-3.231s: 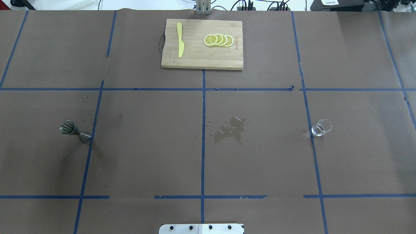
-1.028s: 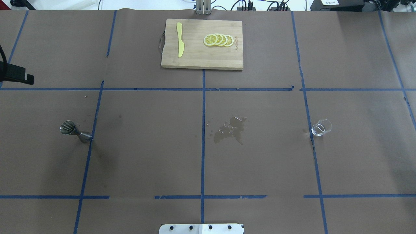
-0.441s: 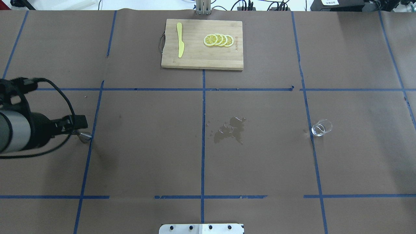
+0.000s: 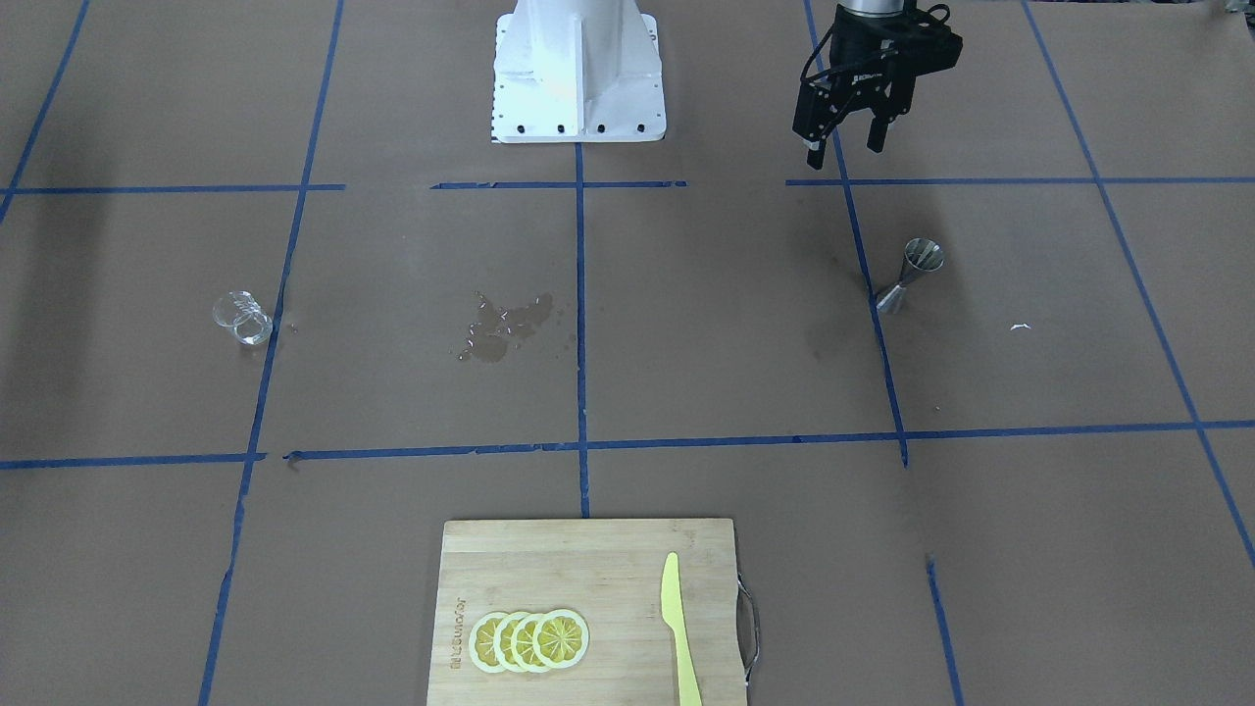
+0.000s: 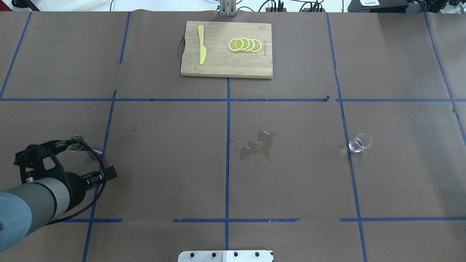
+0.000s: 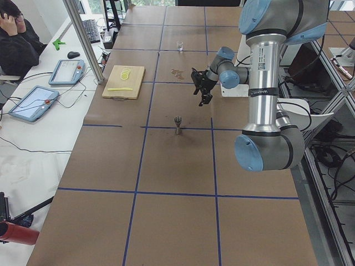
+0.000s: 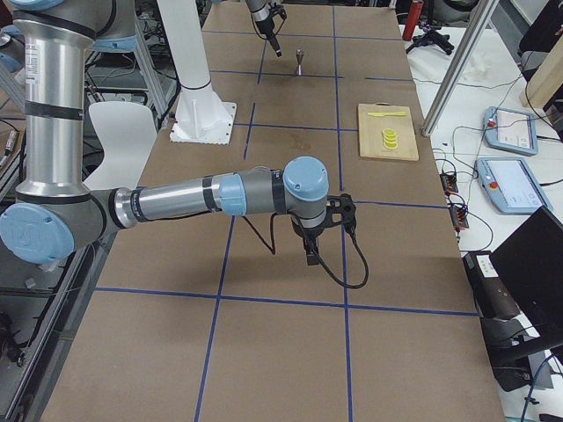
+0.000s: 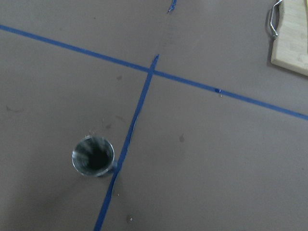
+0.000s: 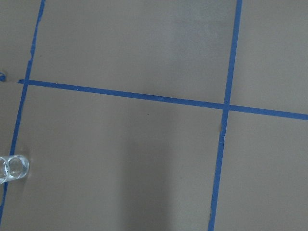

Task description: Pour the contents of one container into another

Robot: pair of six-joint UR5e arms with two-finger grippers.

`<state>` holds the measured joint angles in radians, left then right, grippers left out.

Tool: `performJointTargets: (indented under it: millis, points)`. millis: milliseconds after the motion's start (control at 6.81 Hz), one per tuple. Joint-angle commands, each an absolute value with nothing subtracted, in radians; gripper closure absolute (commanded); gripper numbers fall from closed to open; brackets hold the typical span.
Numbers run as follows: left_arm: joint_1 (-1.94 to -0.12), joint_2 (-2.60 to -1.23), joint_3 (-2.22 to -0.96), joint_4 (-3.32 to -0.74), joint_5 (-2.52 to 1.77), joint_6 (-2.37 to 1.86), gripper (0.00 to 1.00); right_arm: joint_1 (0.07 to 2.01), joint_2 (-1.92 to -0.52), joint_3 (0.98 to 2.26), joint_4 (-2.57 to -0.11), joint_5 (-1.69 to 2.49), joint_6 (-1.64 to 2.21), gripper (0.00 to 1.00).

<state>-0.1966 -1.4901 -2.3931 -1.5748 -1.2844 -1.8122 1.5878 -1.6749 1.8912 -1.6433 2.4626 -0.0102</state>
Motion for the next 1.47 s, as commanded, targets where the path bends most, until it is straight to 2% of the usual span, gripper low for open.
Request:
performJointTargets:
  millis: [0, 294, 588, 1028, 1322]
  points:
    - [-0.063, -1.383, -2.372, -1.557, -1.088, -1.987, 0.0, 1.585, -1.686, 1.899, -1.637, 2.511, 0.101, 0.0]
    - [-0.002, -1.378, -2.272, -1.557, -0.956, -2.122, 0.0, 1.534, -1.686, 2.012, -1.632, 2.481, 0.274, 0.0]
    - [0.023, -1.378, -2.263, -1.557, -0.934, -2.141, 0.0, 1.383, -1.722, 2.159, -1.562, 2.323, 0.539, 0.0]
    - [0.023, -1.374, -2.226, -1.551, -0.812, -2.152, 0.0, 1.212, -1.911, 2.169, -1.069, 2.218, 0.879, 0.0]
    - [0.023, -1.376, -2.198, -1.552, -0.786, -2.197, 0.0, 1.041, -1.925, 2.19, -0.985, 2.063, 1.048, 0.0]
